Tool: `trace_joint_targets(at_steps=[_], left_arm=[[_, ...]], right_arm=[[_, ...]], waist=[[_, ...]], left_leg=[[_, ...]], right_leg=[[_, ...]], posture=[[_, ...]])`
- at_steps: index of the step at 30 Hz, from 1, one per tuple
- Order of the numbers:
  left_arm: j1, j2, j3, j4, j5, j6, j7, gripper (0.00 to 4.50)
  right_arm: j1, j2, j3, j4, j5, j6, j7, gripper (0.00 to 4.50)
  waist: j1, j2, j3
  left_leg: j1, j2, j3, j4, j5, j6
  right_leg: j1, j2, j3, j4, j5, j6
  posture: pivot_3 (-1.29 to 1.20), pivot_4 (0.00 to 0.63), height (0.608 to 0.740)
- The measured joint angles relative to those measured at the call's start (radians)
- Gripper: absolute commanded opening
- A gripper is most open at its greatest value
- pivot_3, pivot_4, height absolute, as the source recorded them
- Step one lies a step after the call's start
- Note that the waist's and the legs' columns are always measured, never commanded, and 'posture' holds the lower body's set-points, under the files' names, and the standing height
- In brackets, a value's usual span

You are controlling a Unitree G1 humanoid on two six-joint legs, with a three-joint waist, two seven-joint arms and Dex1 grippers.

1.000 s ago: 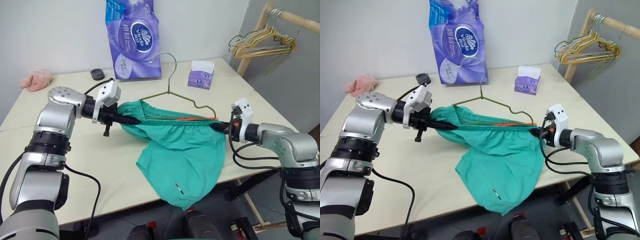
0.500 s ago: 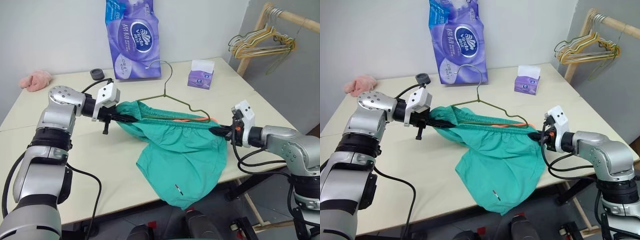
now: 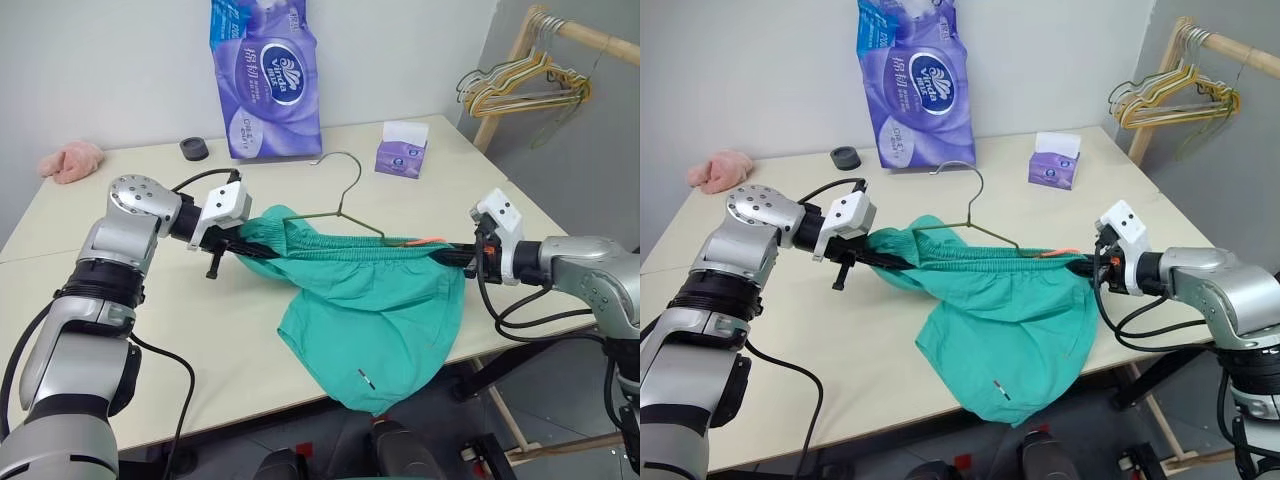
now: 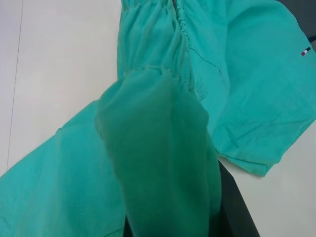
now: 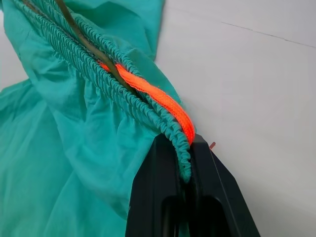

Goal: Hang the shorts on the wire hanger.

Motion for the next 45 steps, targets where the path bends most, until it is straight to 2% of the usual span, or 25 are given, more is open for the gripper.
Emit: trace_joint_targets(at_steps=[5, 9, 18, 23, 28, 33, 39, 45], left_arm=[[0.0, -0.004, 0.0, 0.026, 0.043, -0.037, 0.046, 0.0], [0.015, -0.037, 0.001, 0.013, 0.062, -0.045, 0.098, 0.0], [0.127, -0.109, 0.006, -0.103, 0.074, 0.004, 0.199, 0.0], [0.176, -0.113, 0.021, -0.171, 0.059, 0.046, 0.228, 0.0], [0.211, -0.128, 0.038, -0.205, 0.048, 0.055, 0.258, 0.0], [0.236, -0.133, 0.044, -0.222, 0.039, 0.053, 0.263, 0.0], [0.243, -0.135, 0.047, -0.197, 0.039, 0.011, 0.263, 0.0], [0.243, -0.145, 0.047, -0.151, 0.041, -0.033, 0.259, 0.0]], right_arm=[[-0.114, -0.02, 0.063, -0.09, -0.018, 0.009, 0.0, 0.04], [-0.214, 0.026, 0.137, -0.141, -0.044, 0.029, -0.015, 0.04], [-0.225, 0.104, 0.268, -0.154, -0.138, 0.027, -0.046, 0.04], [-0.224, 0.063, 0.278, -0.148, -0.19, -0.024, -0.018, 1.5], [-0.223, 0.036, 0.277, -0.183, -0.189, -0.024, 0.019, 3.29], [-0.217, -0.037, 0.273, -0.22, -0.188, -0.02, 0.067, 3.29], [-0.134, -0.131, 0.256, -0.2, -0.23, -0.044, 0.086, 3.29], [-0.087, -0.143, 0.256, -0.136, -0.281, -0.106, 0.099, 3.29]], waist=[[-0.001, 0.001, 0.0], [-0.001, 0.001, 0.0], [-0.002, 0.001, 0.0], [-0.003, 0.001, 0.0], [-0.003, 0.001, 0.0], [-0.002, 0.001, 0.0], [0.0, 0.001, 0.0], [-0.001, 0.001, 0.0]], left_leg=[[0.0, 0.001, 0.0, 0.0, 0.0, 0.0], [0.0, 0.001, -0.001, 0.0, 0.0, 0.0], [0.0, 0.001, -0.001, 0.0, 0.0, 0.0], [0.0, 0.001, -0.001, 0.0, 0.0, 0.0], [0.0, 0.001, -0.001, 0.0, 0.0, 0.0], [0.0, 0.001, -0.001, 0.0, 0.0, 0.0], [0.0, 0.001, 0.0, 0.0, 0.0, 0.0], [0.0, 0.001, 0.0, 0.0, 0.0, 0.0]], right_leg=[[0.0, 0.0, 0.0, 0.0, 0.0, 0.0], [0.0, 0.0, 0.0, 0.0, 0.0, 0.0], [-0.001, -0.001, 0.001, 0.0, 0.0, 0.0], [0.0, -0.001, 0.001, 0.0, 0.0, 0.0], [0.0, -0.001, 0.001, 0.0, 0.0, 0.0], [0.0, -0.001, 0.0, 0.0, 0.0, 0.0], [0.0, -0.001, 0.001, 0.0, 0.0, 0.0], [0.0, -0.001, 0.001, 0.0, 0.0, 0.0]], posture=[[-0.23, 0.067, 0.74], [-0.23, 0.067, 0.74], [-0.24, 0.068, 0.74], [-0.23, 0.067, 0.74], [-0.24, 0.065, 0.74], [-0.23, 0.064, 0.74], [-0.24, 0.063, 0.74], [-0.23, 0.059, 0.74]])
